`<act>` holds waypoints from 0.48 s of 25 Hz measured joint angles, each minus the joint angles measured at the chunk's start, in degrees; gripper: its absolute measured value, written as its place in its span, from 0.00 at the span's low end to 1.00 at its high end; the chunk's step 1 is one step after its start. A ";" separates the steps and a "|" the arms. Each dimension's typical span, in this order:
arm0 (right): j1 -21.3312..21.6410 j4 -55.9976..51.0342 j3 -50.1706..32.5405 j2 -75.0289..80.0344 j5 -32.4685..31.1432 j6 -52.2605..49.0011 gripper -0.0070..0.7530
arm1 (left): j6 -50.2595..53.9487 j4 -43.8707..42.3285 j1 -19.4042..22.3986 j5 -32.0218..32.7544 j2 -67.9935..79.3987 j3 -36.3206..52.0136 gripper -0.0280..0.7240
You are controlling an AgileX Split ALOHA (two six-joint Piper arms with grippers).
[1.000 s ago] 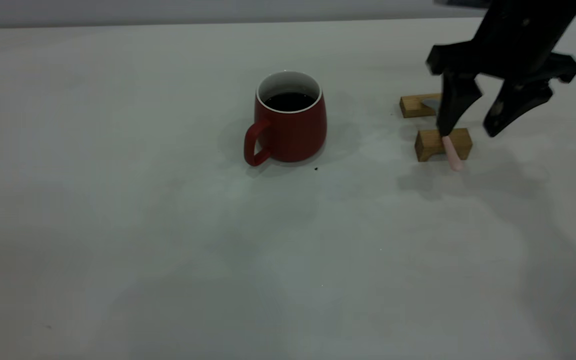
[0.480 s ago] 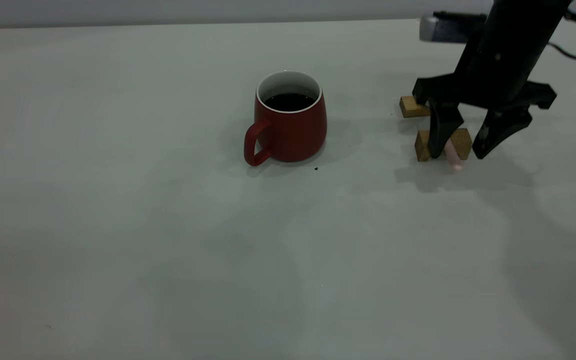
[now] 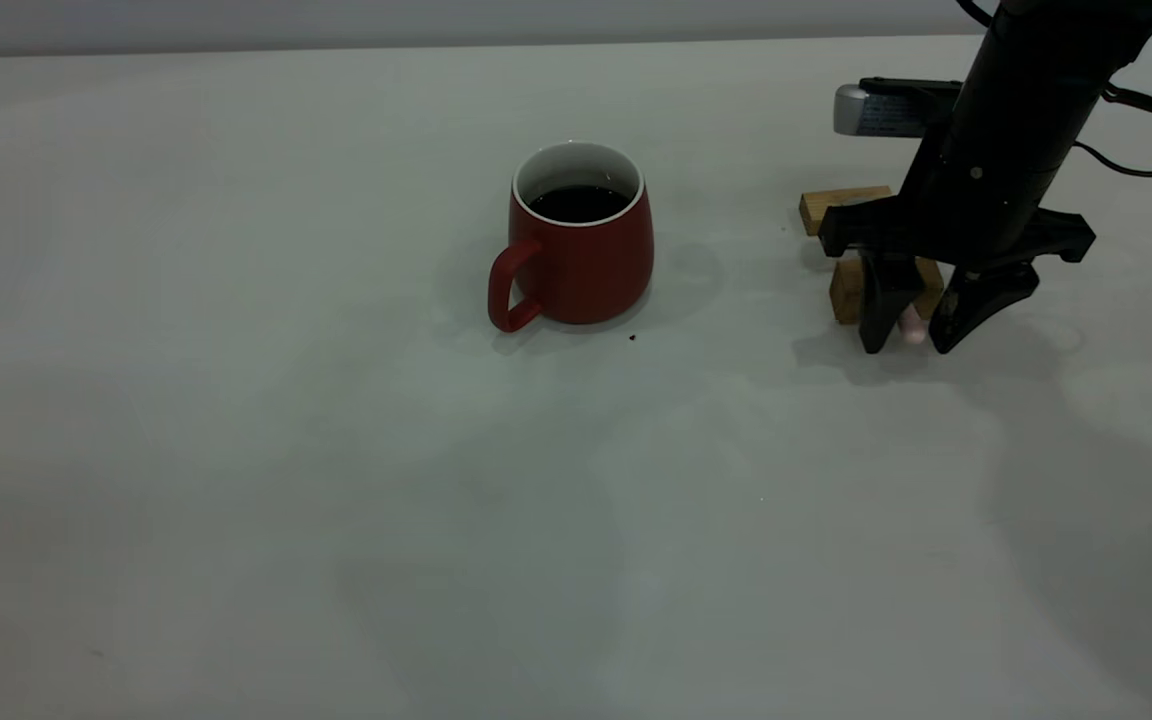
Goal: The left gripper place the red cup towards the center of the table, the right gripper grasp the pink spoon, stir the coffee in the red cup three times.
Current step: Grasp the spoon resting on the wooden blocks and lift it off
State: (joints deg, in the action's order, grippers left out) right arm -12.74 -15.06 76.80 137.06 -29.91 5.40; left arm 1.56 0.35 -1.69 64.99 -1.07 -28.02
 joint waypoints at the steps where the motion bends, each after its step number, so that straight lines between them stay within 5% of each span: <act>1: 0.00 0.06 0.00 0.00 -0.20 0.00 0.52 | 0.00 0.00 0.00 0.00 0.00 0.00 0.82; 5: 0.00 0.13 0.00 0.00 -0.67 0.00 0.17 | 0.06 0.00 0.00 0.00 0.00 0.00 0.82; 12: 0.00 -0.71 0.00 -4.74 -7.27 0.00 0.17 | 0.06 0.00 0.00 0.11 0.00 0.00 0.82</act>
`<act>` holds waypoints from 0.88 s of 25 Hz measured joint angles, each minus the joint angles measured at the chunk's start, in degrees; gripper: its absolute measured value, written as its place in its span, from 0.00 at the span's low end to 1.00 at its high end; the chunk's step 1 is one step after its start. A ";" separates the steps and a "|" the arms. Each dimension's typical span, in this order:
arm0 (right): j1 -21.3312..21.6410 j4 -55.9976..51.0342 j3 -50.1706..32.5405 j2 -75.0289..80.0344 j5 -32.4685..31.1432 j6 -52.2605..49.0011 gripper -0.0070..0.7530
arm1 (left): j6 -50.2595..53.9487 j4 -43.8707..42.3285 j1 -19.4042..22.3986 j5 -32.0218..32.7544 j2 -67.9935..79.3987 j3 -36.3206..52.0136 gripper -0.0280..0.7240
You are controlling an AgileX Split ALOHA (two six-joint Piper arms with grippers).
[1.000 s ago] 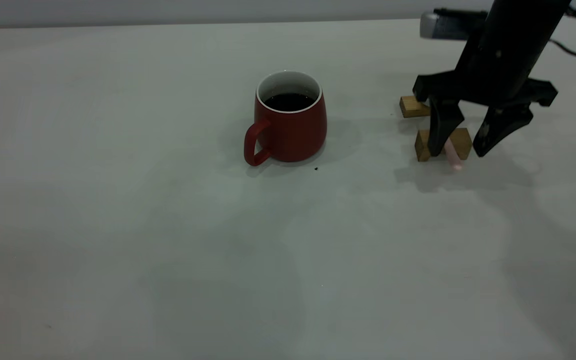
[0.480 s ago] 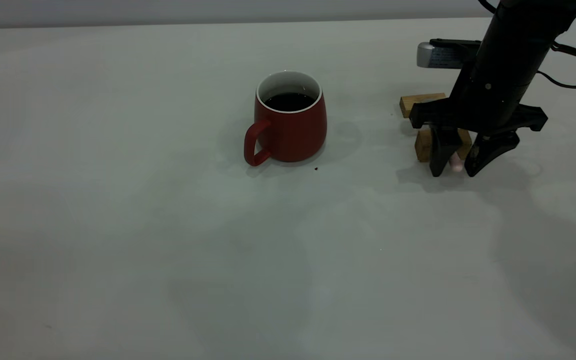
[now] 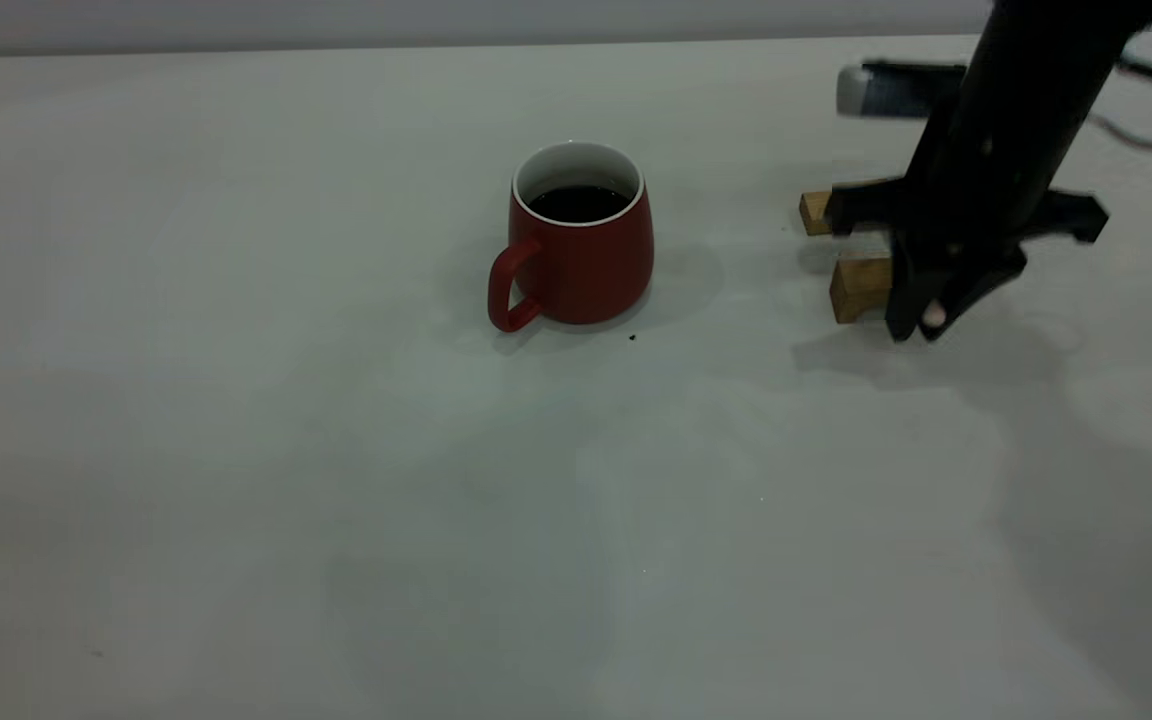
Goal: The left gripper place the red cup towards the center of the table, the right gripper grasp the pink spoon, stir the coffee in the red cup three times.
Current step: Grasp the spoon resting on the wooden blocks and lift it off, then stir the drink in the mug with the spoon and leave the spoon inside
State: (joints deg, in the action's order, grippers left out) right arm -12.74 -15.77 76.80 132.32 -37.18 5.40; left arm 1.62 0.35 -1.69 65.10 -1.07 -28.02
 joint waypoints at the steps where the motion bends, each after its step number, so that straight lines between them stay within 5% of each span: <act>1: -0.06 -1.17 0.00 -1.52 -2.05 0.00 0.17 | 0.00 0.00 0.00 0.00 0.00 0.00 0.82; 16: -6.80 -76.08 0.00 -1.16 -20.47 6.76 0.17 | 0.00 0.00 0.00 0.02 0.00 0.00 0.82; 22: -7.02 -85.01 0.95 -0.38 -20.56 -10.92 0.17 | 0.00 0.00 0.00 0.06 0.00 0.00 0.82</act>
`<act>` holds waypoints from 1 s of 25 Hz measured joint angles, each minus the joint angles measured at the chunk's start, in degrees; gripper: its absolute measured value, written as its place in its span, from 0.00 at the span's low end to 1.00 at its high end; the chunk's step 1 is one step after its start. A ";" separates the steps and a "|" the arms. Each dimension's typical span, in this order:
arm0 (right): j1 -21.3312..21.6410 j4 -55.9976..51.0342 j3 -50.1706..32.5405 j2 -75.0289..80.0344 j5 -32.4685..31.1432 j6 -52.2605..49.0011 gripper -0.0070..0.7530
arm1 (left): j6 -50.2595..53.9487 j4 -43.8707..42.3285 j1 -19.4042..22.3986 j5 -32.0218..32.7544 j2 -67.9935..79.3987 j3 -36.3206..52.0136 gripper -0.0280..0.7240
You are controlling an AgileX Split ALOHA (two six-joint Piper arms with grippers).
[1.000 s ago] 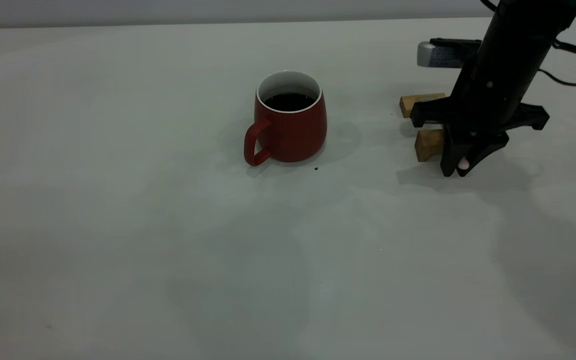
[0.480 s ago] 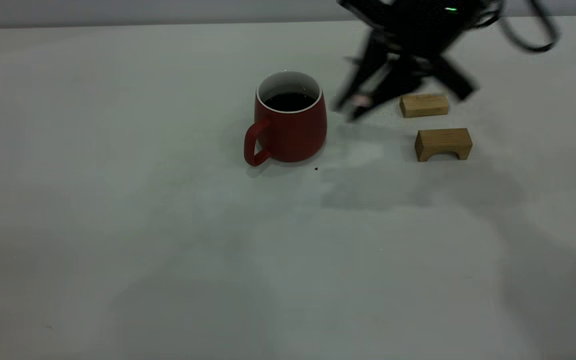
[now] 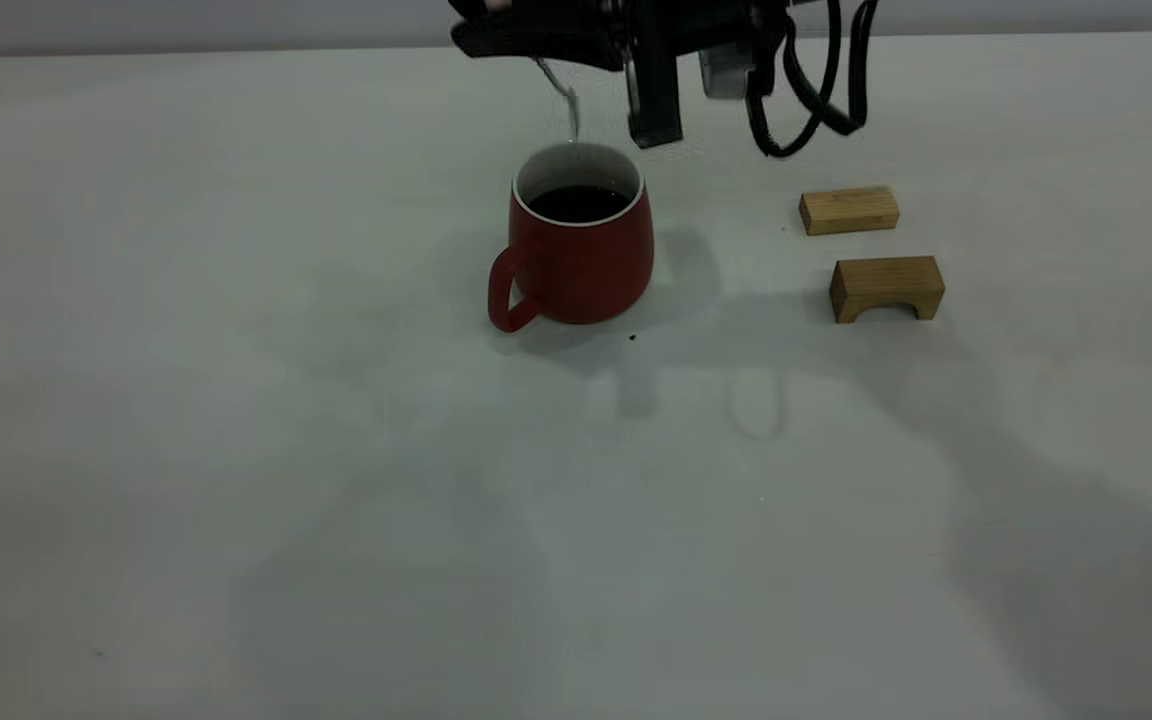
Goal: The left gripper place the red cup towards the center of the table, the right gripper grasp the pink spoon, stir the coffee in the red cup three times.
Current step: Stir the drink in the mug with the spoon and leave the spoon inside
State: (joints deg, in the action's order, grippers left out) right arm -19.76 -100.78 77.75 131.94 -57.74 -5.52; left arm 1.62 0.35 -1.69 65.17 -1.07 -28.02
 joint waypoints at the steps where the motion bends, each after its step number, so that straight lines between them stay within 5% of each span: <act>1: -0.05 0.00 0.00 0.00 0.00 -3.18 0.17 | 0.00 0.00 0.00 0.00 0.00 0.00 0.82; 6: -0.22 0.00 0.00 0.00 1.86 -12.35 0.17 | 0.00 0.00 0.00 0.00 0.00 0.00 0.82; 21: 0.92 -0.38 6.91 11.31 8.28 -12.19 0.17 | 0.00 0.00 0.00 0.00 0.00 0.00 0.82; 25: 0.53 -0.58 8.21 12.85 4.10 -14.51 0.17 | 0.00 0.00 0.00 0.00 0.00 0.00 0.82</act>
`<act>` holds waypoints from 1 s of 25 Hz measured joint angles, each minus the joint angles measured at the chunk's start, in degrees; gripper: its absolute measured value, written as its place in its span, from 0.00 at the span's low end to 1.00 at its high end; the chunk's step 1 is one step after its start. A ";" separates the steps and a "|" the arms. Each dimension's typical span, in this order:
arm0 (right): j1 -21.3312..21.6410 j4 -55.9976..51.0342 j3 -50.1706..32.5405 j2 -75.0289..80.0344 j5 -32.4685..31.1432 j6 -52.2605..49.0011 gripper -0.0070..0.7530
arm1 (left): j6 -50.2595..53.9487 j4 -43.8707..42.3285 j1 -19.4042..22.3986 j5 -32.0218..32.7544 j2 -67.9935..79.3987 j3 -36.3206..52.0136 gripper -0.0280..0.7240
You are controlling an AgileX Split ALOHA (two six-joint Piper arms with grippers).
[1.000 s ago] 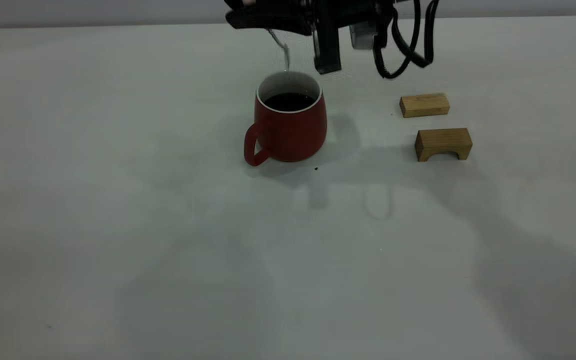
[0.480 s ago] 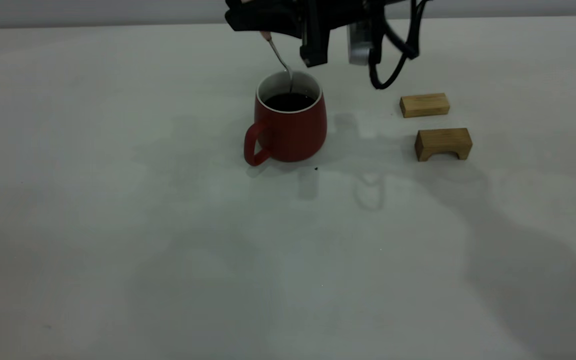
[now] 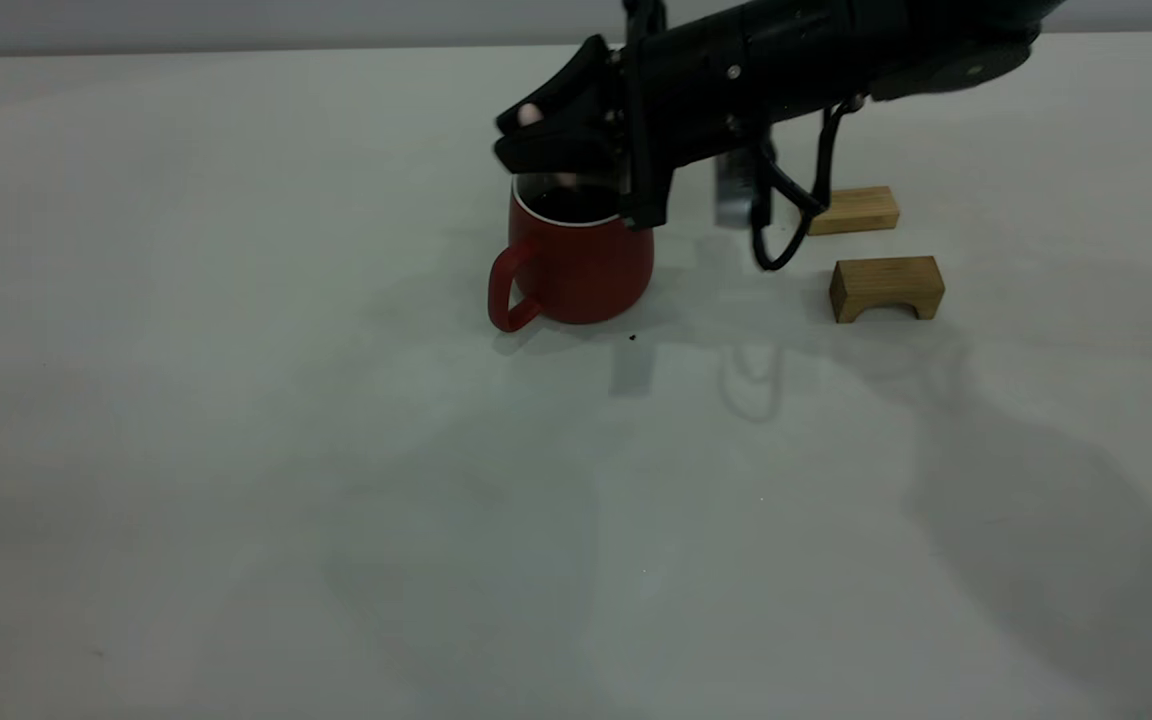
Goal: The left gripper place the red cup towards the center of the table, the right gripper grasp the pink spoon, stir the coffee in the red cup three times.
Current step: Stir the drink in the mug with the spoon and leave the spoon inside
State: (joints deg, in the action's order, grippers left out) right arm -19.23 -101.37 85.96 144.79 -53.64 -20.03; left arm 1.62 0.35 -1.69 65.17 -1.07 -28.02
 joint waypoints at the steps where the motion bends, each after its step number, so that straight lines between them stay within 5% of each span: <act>1: -0.18 0.00 1.03 0.93 -1.82 -0.45 0.17 | 0.00 0.00 0.00 0.00 0.00 0.00 0.82; 7: -0.56 0.25 10.59 5.84 -4.81 -0.27 0.17 | 0.00 0.00 0.00 0.00 0.00 0.00 0.82; 18: 1.90 -0.12 1.76 2.32 -3.34 -0.46 0.17 | 0.00 0.00 0.00 0.00 0.00 0.00 0.82; 25: -0.91 0.27 10.21 6.03 -5.96 -0.88 0.17 | 0.00 0.00 0.00 0.00 0.00 0.00 0.82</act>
State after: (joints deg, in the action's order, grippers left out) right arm -20.13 -101.10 96.17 150.82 -59.60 -20.91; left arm 1.62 0.35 -1.69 65.17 -1.07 -28.02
